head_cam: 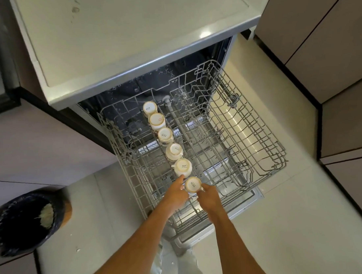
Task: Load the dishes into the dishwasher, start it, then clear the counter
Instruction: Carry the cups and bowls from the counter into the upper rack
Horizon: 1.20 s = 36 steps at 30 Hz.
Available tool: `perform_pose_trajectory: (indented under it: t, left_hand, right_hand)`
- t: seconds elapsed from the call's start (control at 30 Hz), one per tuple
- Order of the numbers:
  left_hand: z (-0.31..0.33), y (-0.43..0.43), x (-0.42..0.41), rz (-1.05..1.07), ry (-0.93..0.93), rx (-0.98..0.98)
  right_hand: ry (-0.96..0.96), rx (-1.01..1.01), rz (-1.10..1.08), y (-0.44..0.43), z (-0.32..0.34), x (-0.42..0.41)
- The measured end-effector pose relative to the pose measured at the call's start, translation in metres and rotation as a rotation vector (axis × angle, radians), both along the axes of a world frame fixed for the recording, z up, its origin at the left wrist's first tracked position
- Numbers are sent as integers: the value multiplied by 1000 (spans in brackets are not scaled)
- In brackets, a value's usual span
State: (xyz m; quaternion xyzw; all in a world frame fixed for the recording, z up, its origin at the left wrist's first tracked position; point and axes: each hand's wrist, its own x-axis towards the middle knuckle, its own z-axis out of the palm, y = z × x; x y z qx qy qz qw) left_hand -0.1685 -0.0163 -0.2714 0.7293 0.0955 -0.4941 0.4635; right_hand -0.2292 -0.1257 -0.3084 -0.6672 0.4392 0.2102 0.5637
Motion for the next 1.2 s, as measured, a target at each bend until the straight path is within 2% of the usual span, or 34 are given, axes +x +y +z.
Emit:
perform_pose_trajectory:
  t: [0.17, 0.5, 0.73, 0.87, 1.2]
  left_hand:
    - [32, 13, 7, 48, -92, 13]
    - [137, 102, 34, 306, -484, 43]
    - [198, 222, 50, 476, -656, 162]
    - [219, 295, 67, 587, -734, 159]
    - [267, 471, 106, 678, -866, 139]
  right_hand:
    - [-83, -64, 118, 6, 56, 14]
    - [-335, -90, 441, 76, 168, 80]
    - [-519, -62, 584, 179, 238, 120]
    - [-589, -109, 662, 249, 256, 148]
    - [-757, -145, 751, 435, 295, 199]
